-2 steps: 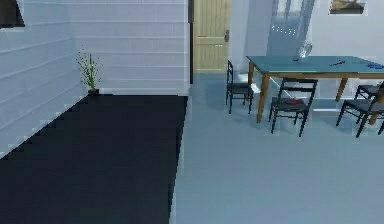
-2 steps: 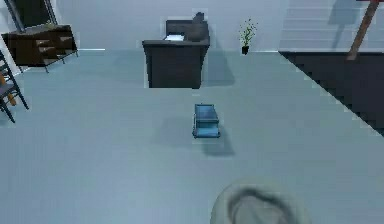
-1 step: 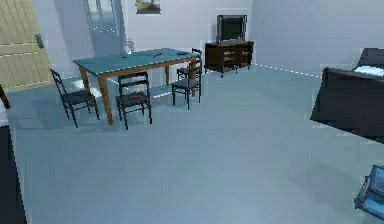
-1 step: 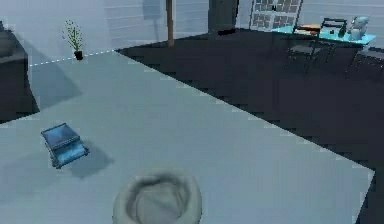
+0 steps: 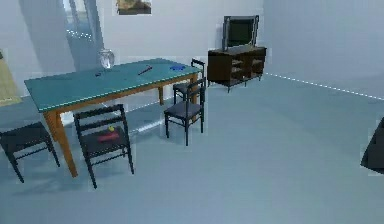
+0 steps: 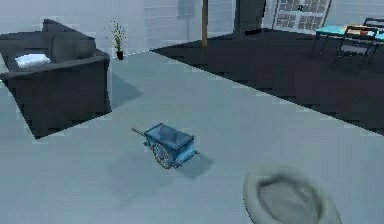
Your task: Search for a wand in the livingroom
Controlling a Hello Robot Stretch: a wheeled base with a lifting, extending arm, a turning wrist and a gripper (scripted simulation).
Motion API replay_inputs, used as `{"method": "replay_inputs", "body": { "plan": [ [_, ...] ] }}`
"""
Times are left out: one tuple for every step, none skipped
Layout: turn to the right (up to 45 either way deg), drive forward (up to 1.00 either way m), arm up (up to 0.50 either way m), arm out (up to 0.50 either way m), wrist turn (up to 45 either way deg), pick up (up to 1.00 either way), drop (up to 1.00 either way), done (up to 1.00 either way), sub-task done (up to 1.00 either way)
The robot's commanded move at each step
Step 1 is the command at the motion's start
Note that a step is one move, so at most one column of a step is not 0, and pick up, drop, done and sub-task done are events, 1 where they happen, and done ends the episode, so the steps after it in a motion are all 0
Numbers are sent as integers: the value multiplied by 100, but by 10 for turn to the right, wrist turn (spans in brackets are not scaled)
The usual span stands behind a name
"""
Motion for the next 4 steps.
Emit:
{"method": "replay_inputs", "body": {
  "plan": [
    [30,0,0,0,0,0,0,0,0],
    [0,100,0,0,0,0,0,0,0],
    [0,45,0,0,0,0,0,0,0],
    [-300,0,0,0,0,0,0,0,0]
  ]
}}
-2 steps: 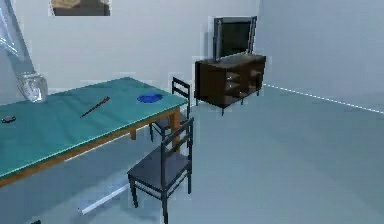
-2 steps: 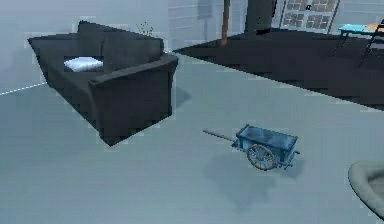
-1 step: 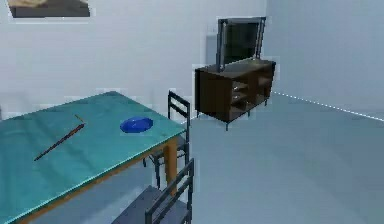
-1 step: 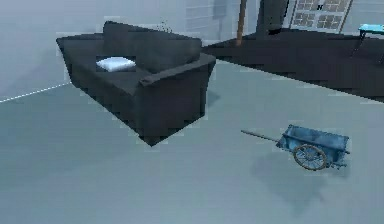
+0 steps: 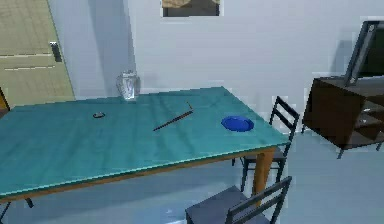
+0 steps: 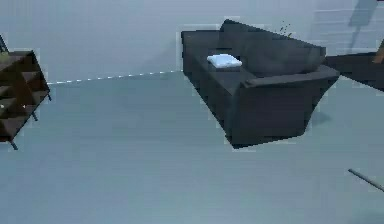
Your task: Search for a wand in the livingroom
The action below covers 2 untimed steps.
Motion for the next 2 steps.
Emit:
{"method": "replay_inputs", "body": {
  "plan": [
    [0,100,0,0,0,0,0,0,0],
    [0,0,0,0,0,0,0,100,0]
  ]
}}
